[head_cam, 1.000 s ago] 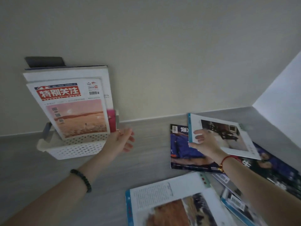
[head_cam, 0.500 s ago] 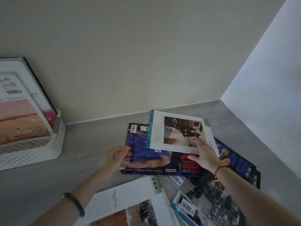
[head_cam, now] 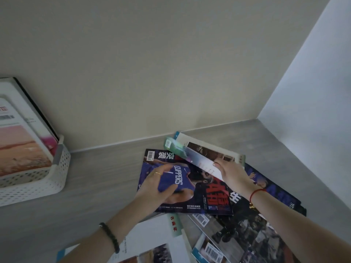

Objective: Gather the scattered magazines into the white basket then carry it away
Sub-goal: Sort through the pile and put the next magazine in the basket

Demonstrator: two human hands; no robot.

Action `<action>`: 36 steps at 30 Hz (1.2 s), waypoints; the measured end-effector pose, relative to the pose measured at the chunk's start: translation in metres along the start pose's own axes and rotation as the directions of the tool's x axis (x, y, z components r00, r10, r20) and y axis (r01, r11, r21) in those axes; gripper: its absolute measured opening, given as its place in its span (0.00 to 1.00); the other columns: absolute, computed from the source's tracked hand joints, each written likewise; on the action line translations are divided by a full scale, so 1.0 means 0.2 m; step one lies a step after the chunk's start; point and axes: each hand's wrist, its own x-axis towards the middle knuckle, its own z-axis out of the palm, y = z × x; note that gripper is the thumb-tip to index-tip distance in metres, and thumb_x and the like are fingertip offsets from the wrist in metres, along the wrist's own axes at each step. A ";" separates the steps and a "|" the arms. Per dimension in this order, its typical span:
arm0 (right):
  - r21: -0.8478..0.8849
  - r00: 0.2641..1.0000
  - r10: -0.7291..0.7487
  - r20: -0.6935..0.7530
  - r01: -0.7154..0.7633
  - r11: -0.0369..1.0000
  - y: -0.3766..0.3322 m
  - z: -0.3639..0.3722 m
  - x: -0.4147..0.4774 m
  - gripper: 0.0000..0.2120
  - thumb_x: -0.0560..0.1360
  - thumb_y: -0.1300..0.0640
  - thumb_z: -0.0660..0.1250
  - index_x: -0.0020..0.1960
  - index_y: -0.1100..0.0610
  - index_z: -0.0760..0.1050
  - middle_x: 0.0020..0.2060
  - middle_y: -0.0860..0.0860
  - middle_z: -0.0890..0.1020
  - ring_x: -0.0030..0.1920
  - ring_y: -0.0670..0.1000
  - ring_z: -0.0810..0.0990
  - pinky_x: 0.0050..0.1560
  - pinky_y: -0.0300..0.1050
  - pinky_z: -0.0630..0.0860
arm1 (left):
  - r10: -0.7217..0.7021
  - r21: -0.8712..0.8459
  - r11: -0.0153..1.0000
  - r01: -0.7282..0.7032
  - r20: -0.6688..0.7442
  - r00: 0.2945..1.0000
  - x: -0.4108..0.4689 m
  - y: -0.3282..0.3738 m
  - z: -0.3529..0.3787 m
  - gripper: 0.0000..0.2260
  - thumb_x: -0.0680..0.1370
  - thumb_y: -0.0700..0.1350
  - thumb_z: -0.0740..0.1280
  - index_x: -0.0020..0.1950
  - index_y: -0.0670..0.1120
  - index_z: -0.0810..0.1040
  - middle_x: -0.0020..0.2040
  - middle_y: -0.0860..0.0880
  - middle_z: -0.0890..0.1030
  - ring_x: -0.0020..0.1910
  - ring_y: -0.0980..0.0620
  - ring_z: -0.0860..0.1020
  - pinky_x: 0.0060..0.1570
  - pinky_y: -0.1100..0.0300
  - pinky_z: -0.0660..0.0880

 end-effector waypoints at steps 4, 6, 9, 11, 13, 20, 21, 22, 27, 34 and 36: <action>-0.173 0.958 -0.261 0.118 0.279 0.945 -0.23 -0.20 0.03 0.11 0.79 0.54 0.56 0.59 0.53 0.71 0.48 0.52 0.83 0.41 0.53 0.81 0.37 0.45 0.77 | 0.296 0.522 0.814 -0.255 0.005 0.955 0.05 0.15 -0.05 0.34 0.71 0.55 0.67 0.70 0.64 0.48 0.74 0.54 0.56 0.74 0.52 0.51 0.73 0.52 0.45; -0.198 0.905 -0.423 0.057 0.425 0.883 -0.36 -0.32 0.03 0.10 0.77 0.52 0.59 0.54 0.53 0.75 0.44 0.52 0.84 0.41 0.54 0.82 0.41 0.48 0.78 | 0.296 0.674 0.696 -0.250 0.048 0.954 0.07 0.20 -0.09 0.29 0.73 0.58 0.63 0.71 0.60 0.55 0.73 0.53 0.62 0.73 0.50 0.55 0.72 0.53 0.47; -0.179 0.768 -0.583 -0.265 0.555 0.812 -0.53 -0.48 0.03 0.04 0.68 0.54 0.71 0.39 0.54 0.81 0.29 0.50 0.83 0.33 0.52 0.81 0.49 0.48 0.77 | 0.167 0.610 0.789 -0.064 -0.113 0.979 0.06 0.25 -0.18 0.16 0.75 0.58 0.60 0.62 0.58 0.71 0.57 0.48 0.80 0.56 0.45 0.75 0.47 0.58 0.67; -0.063 0.770 -0.461 -0.441 0.486 0.872 -0.59 -0.56 0.03 0.07 0.65 0.53 0.73 0.41 0.55 0.82 0.35 0.50 0.84 0.42 0.53 0.81 0.64 0.57 0.64 | 0.148 0.535 0.845 -0.009 -0.217 0.965 0.02 0.27 -0.27 0.13 0.76 0.57 0.60 0.58 0.58 0.74 0.51 0.47 0.82 0.49 0.43 0.78 0.41 0.57 0.68; -0.017 0.761 -0.279 -0.585 0.333 0.943 -0.64 -0.59 0.05 0.19 0.64 0.53 0.75 0.54 0.55 0.79 0.54 0.55 0.81 0.59 0.58 0.76 0.67 0.64 0.54 | 0.120 0.404 0.914 0.026 -0.332 0.935 -0.03 0.27 -0.40 0.10 0.75 0.55 0.61 0.54 0.56 0.76 0.47 0.46 0.83 0.47 0.42 0.79 0.42 0.55 0.71; 0.921 0.960 0.279 -0.021 -0.090 0.379 -0.93 -0.48 0.06 0.59 0.57 0.48 0.77 0.73 0.43 0.38 0.75 0.51 0.53 0.73 0.52 0.54 0.70 0.59 0.55 | -0.021 -0.395 0.902 -0.174 -0.444 0.896 -0.25 0.32 -0.89 0.09 0.74 0.40 0.66 0.40 0.54 0.76 0.31 0.60 0.82 0.28 0.59 0.80 0.25 0.65 0.76; 0.960 0.973 0.207 0.098 -0.148 0.239 -0.98 -0.45 0.06 0.58 0.58 0.49 0.76 0.73 0.43 0.39 0.74 0.53 0.57 0.73 0.54 0.58 0.70 0.61 0.57 | -0.023 -0.420 0.887 -0.192 -0.455 0.890 -0.29 0.31 -0.95 0.09 0.74 0.39 0.65 0.40 0.54 0.76 0.30 0.60 0.82 0.26 0.59 0.79 0.23 0.66 0.75; 0.977 0.981 0.109 0.163 -0.175 0.118 -1.03 -0.41 0.08 0.56 0.57 0.49 0.76 0.73 0.44 0.43 0.72 0.54 0.63 0.71 0.55 0.62 0.69 0.62 0.59 | -0.023 -0.431 0.879 -0.202 -0.461 0.887 -0.33 0.30 -1.00 0.09 0.74 0.39 0.66 0.41 0.53 0.76 0.31 0.58 0.83 0.26 0.59 0.79 0.24 0.65 0.76; 0.993 0.980 -0.174 0.095 -0.105 -0.052 -1.34 -0.32 0.15 0.27 0.62 0.56 0.73 0.60 0.56 0.73 0.55 0.52 0.81 0.43 0.47 0.82 0.41 0.39 0.79 | -0.019 -0.426 0.882 -0.202 -0.460 0.888 -0.51 0.17 -1.29 0.06 0.73 0.42 0.65 0.44 0.53 0.77 0.36 0.56 0.85 0.27 0.53 0.80 0.29 0.59 0.79; 0.956 0.978 0.115 -0.173 0.138 0.260 -1.90 -0.35 0.34 0.10 0.73 0.64 0.65 0.54 0.61 0.75 0.39 0.51 0.80 0.32 0.44 0.76 0.29 0.36 0.72 | -0.079 -0.278 0.953 -0.119 -0.608 0.790 -0.61 -0.11 -1.77 0.06 0.78 0.44 0.60 0.48 0.49 0.76 0.49 0.53 0.79 0.49 0.54 0.77 0.49 0.63 0.74; 0.936 0.966 0.129 -0.225 0.177 0.303 -2.05 -0.37 0.41 0.10 0.74 0.63 0.65 0.55 0.61 0.75 0.41 0.50 0.79 0.37 0.47 0.76 0.37 0.41 0.72 | -0.090 -0.194 0.979 -0.058 -0.675 0.732 -0.61 -0.19 -1.90 0.08 0.76 0.45 0.63 0.52 0.45 0.79 0.49 0.52 0.79 0.45 0.53 0.78 0.45 0.62 0.75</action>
